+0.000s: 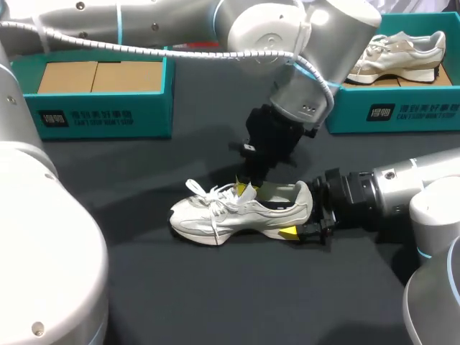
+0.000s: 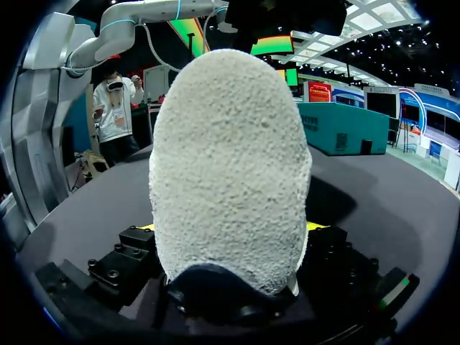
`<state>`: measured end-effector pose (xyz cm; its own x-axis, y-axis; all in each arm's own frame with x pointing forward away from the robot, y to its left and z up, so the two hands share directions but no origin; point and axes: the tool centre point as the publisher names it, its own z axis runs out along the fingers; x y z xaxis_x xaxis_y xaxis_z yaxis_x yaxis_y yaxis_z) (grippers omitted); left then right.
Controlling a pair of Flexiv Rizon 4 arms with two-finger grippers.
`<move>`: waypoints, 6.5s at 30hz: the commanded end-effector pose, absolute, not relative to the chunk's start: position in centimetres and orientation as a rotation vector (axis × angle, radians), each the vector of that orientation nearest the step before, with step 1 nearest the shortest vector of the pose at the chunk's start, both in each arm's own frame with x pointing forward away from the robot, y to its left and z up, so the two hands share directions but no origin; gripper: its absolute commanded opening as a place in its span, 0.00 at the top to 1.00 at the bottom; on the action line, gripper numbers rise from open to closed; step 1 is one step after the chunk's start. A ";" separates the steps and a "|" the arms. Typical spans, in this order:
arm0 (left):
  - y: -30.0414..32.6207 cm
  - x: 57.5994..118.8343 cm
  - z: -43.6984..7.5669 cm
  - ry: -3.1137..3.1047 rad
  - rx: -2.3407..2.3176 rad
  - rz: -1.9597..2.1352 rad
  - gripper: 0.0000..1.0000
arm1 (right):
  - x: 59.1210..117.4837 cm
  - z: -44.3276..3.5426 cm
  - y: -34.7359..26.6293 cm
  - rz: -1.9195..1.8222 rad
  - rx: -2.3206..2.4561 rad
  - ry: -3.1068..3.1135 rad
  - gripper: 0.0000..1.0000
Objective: Take the shoe out of the shoebox, open the shoe tongue, remove and reinsert the insole, then place the shoe into the shoebox
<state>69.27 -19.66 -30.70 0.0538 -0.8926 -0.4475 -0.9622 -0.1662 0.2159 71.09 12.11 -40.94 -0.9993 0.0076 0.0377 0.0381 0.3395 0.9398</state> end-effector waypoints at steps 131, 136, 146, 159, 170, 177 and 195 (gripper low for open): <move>-22.0 68.8 -22.2 3.201 -0.049 -0.080 1.00 | 71.1 -41.1 12.2 -1.784 -0.046 -2.554 1.00; -22.0 68.8 -22.2 3.201 -0.049 -0.080 1.00 | 71.1 -41.1 12.2 -1.784 -0.046 -2.554 1.00; -24.3 69.3 -26.9 3.220 0.018 -0.050 1.00 | 71.1 -41.1 12.2 -1.784 -0.046 -2.554 1.00; -25.0 69.7 -29.3 3.244 0.122 -0.002 1.00 | 71.1 -41.1 12.2 -1.784 -0.046 -2.554 1.00; -26.1 69.8 -32.8 3.270 0.168 -0.064 1.00 | 71.1 -41.1 12.2 -1.784 -0.046 -2.554 1.00; -26.1 70.1 -34.1 3.275 0.173 -0.099 1.00 | 71.1 -41.1 12.2 -1.784 -0.046 -2.554 1.00; -24.1 70.2 -37.4 3.368 0.177 0.023 1.00 | 71.1 -41.1 12.2 -1.784 -0.046 -2.554 1.00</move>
<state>70.00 -23.93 -37.12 -0.9701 0.0987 0.2219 0.1012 0.9949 -0.0001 71.11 12.10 -40.96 -0.9993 0.0077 0.0377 0.0381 0.3397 0.9398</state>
